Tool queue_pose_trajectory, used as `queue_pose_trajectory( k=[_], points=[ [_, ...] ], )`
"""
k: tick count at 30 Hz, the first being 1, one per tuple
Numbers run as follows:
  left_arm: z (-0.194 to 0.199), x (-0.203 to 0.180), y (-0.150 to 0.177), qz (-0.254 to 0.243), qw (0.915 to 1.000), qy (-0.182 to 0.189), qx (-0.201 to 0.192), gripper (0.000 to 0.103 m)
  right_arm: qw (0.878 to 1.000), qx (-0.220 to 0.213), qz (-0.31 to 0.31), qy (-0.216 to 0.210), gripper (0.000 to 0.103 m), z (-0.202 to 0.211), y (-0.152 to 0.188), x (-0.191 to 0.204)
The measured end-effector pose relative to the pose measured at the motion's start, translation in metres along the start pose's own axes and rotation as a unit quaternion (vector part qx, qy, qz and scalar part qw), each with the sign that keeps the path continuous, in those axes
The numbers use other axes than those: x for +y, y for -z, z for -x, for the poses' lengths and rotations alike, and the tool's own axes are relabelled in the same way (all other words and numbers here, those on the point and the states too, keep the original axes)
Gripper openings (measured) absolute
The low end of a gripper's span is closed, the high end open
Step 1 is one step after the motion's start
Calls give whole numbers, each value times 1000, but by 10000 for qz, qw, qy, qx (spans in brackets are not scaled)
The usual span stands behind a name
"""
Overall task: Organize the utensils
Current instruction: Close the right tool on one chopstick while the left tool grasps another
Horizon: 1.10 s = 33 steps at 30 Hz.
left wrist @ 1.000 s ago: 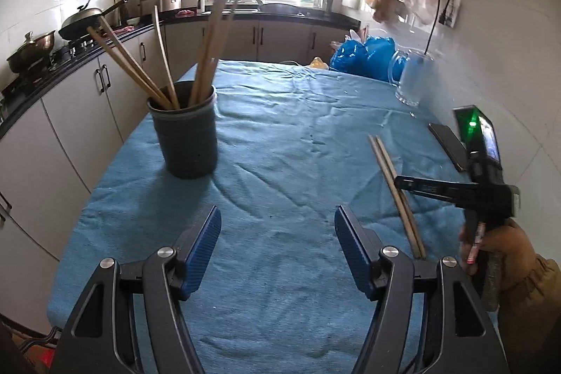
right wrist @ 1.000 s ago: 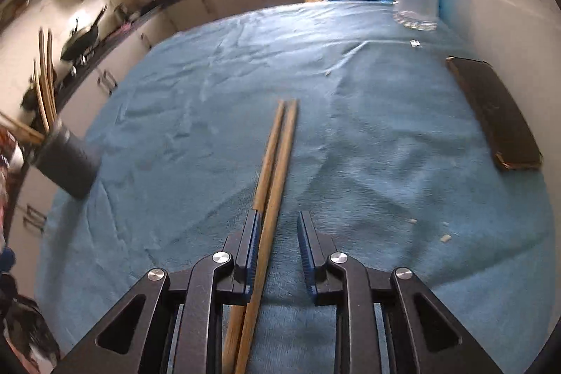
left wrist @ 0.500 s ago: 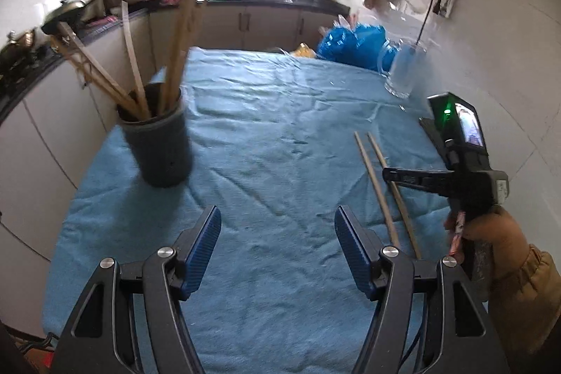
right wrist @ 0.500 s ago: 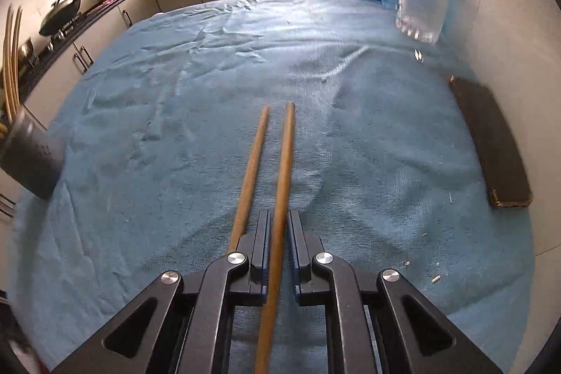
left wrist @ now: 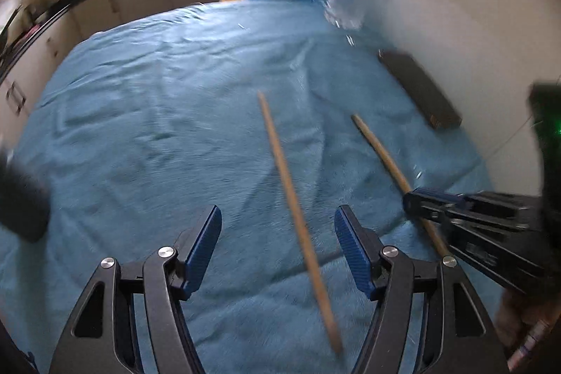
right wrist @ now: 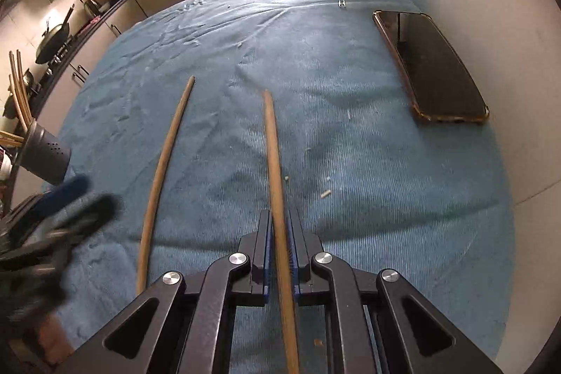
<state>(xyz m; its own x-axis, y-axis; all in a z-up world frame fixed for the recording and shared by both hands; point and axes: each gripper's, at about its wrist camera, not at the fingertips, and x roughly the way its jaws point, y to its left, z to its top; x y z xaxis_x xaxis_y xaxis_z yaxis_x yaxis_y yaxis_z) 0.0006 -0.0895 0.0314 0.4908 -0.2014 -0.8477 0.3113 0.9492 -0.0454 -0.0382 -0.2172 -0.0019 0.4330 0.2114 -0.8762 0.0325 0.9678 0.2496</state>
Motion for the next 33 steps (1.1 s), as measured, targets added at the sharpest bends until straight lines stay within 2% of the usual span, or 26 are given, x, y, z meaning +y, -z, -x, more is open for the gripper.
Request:
queue_pose_trajectory(
  k=[1,3,4,5,8,12,16,18,20,21,22,24,26,31,32,33],
  points=[
    [-7,-4,0,-75,9999,-61,81,55,10000,-16,-27,-24,9,0,0,0],
    [-21,-8,-2,-141,9994,-123,305,23,9999,-55,-130,-89,9,1,1,-2],
    [-21,-7,-2,-150,9994,-196,247,19,9997,-71,-184,-107,9,1,1,-3],
    [-20,-5,-3,-144,9994,-211,226,8,9996,-84,-235,-114,9,1,1,-4],
    [-19,9,-1,180,9991,6,375,7,9994,-123,-307,-92,9,2,1,-4],
    [-3,32,17,476,9965,337,591,6,9993,-147,-326,-93,8,3,5,2],
    [24,47,59,379,9972,295,575,7,9990,-35,-336,-276,8,4,16,13],
    [32,51,70,311,9970,315,642,7,9987,8,-323,-395,10,5,25,24],
    [40,56,74,229,9950,541,809,8,9990,-28,-255,-357,20,5,29,33],
    [43,59,72,212,9945,637,802,13,9992,11,-163,-373,30,6,28,37],
    [52,63,71,202,9946,722,711,18,9990,54,-125,-414,36,5,27,38],
    [61,68,62,240,9962,684,479,43,9988,103,-138,-468,36,4,21,38],
    [63,70,49,232,9980,527,264,44,9994,86,-122,-308,36,3,13,36],
    [33,64,10,155,9986,468,164,44,9999,89,82,-106,36,-10,-7,40],
    [24,62,5,171,9986,463,212,41,9998,92,186,-19,35,-13,-12,43],
    [14,61,0,196,9982,485,281,33,9997,92,233,35,32,-15,-15,45]
  ],
)
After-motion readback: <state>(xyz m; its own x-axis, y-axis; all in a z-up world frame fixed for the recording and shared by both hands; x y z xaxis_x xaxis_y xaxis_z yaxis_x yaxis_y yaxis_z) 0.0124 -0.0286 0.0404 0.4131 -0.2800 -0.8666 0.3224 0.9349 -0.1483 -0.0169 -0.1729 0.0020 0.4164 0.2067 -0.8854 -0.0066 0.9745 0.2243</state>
